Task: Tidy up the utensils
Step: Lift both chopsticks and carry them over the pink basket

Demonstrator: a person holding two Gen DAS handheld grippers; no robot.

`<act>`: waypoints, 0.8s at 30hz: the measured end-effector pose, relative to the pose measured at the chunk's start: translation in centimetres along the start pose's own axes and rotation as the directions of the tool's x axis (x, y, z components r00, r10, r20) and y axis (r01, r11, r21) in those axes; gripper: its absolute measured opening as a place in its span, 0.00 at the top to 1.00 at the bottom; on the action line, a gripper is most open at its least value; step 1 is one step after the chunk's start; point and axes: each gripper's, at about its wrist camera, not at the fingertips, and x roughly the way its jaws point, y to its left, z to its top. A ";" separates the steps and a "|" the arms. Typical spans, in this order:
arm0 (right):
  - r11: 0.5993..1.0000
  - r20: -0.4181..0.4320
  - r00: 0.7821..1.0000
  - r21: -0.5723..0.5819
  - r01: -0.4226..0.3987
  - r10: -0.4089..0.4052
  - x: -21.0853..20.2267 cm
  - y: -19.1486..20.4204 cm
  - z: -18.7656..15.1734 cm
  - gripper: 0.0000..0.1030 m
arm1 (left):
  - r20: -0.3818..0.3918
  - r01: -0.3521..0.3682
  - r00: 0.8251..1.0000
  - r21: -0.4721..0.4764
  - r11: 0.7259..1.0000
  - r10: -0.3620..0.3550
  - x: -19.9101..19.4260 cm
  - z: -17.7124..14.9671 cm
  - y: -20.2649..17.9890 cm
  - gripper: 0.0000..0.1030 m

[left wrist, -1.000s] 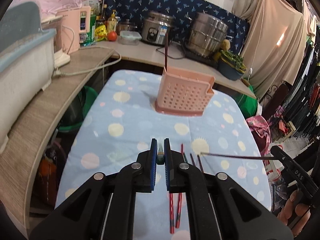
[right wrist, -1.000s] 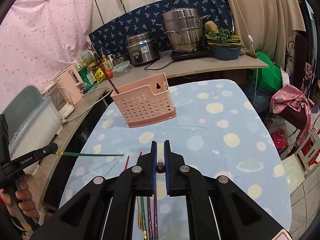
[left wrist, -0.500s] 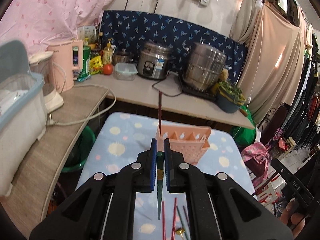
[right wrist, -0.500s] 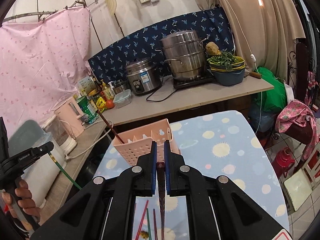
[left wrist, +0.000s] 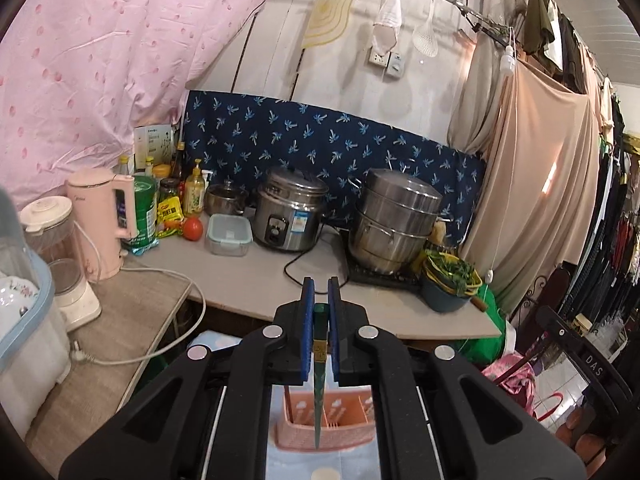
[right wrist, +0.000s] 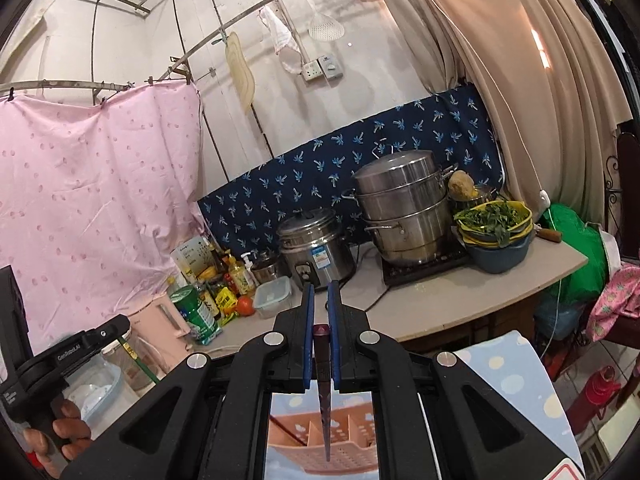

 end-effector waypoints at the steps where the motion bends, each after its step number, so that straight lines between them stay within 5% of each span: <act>1: 1.000 0.000 1.000 0.002 -0.001 0.001 0.7 0.2 0.2 0.93 | 0.003 -0.002 1.000 0.000 1.000 0.002 0.5 0.2 0.0 0.94; 13: 0.999 -0.158 0.987 0.019 0.038 -0.034 9.5 -1.8 -5.3 0.93 | -0.092 -0.049 0.995 0.000 0.999 0.049 7.8 -2.9 1.9 0.94; 24: 0.998 -0.235 0.970 0.027 0.065 -0.057 11.2 -3.5 -8.6 0.89 | -0.182 -0.061 0.982 -0.019 0.998 0.057 10.1 -6.6 3.2 0.93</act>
